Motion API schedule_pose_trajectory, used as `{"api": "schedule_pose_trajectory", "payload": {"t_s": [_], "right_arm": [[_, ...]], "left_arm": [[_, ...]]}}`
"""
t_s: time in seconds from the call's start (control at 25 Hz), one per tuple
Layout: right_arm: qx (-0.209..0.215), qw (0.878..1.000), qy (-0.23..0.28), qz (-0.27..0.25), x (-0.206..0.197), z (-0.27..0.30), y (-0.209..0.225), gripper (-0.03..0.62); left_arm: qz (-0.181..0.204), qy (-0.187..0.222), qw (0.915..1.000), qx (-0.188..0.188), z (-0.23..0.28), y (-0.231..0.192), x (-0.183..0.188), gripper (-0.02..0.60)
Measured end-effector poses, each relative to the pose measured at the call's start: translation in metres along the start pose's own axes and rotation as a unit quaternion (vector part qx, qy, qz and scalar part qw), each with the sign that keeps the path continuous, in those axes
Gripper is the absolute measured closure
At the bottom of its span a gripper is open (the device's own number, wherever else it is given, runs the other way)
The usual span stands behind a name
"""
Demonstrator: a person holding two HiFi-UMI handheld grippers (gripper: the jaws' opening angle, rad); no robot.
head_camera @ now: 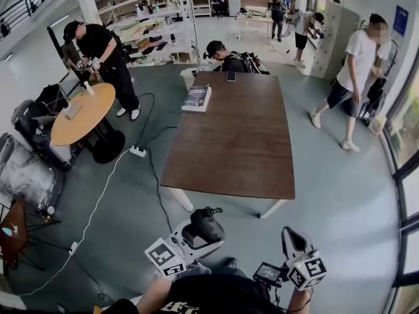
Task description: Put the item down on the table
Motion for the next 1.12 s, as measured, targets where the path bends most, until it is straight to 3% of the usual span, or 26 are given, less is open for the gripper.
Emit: {"api": "schedule_pose_trajectory", "payload": {"t_s": [0.52,1.12], "right_arm": [[0.025,0.999,-0.036,0.005,-0.021,0.015,-0.003,0.609],[0.007,0.999,-0.032,-0.011,0.002,0.044,0.005,0.609]], "left_arm": [[-0.014,-0.013,0.9991,0.038,-0.025,0.009,-0.013,0.239],[-0.019,0.012,0.9996,0.018,0.002,-0.030,-0.015,0.239]]}}
Point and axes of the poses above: the fingertips, and each gripper's own axes: z forward along the fingers, y to its right, x out of its top, the point moved 7 cm from there along -z, backward along the fingers, and after that the axes turned 13 degrees about z, right-handed, at the moved point
